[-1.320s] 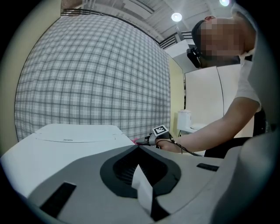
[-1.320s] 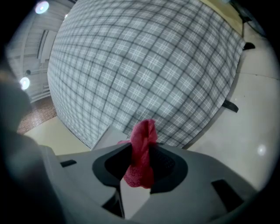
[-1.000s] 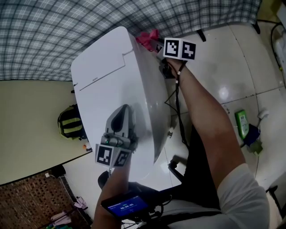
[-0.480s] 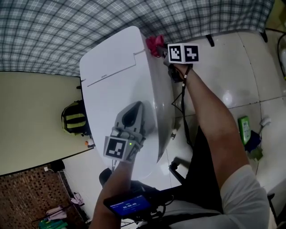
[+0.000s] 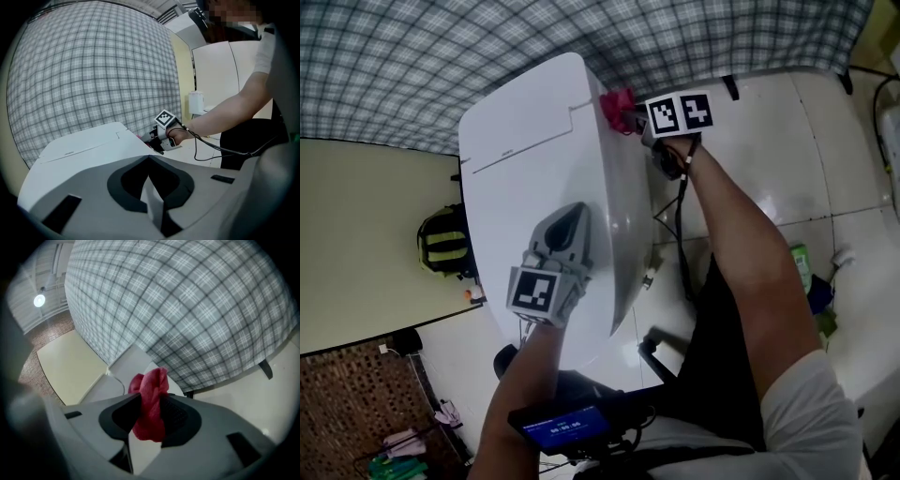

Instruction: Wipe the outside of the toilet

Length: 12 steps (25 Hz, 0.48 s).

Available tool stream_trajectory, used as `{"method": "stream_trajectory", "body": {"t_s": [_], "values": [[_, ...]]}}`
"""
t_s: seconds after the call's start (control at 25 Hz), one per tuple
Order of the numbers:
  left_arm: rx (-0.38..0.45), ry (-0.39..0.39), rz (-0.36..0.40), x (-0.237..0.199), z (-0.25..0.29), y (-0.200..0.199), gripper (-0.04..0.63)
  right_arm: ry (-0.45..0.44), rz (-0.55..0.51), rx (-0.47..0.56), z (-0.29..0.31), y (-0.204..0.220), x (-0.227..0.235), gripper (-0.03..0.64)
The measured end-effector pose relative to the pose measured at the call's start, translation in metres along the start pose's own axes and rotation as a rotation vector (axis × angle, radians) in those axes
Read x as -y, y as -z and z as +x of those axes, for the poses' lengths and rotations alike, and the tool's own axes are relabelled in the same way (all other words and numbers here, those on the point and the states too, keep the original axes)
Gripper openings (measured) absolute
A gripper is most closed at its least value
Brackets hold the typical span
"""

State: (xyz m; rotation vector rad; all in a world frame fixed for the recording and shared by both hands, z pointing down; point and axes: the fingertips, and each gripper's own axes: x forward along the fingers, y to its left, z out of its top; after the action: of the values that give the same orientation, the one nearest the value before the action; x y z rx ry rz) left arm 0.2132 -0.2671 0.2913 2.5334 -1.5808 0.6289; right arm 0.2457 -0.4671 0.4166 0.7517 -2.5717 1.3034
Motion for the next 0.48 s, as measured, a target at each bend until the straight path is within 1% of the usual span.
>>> {"method": "stream_trajectory", "body": {"t_s": [0.16, 0.28, 0.48], "values": [[-0.036, -0.001, 0.021, 0.004, 0.006, 0.004, -0.018, -0.005, -0.055, -0.080, -0.009, 0.016, -0.004, 0.131], [-0.064, -0.005, 0.043, 0.006, 0.008, 0.006, -0.018, -0.025, -0.081, -0.109, -0.014, 0.022, -0.013, 0.132], [-0.085, -0.010, 0.076, 0.006, 0.012, 0.007, -0.018, -0.055, -0.100, -0.153, -0.021, 0.034, -0.024, 0.132]]}}
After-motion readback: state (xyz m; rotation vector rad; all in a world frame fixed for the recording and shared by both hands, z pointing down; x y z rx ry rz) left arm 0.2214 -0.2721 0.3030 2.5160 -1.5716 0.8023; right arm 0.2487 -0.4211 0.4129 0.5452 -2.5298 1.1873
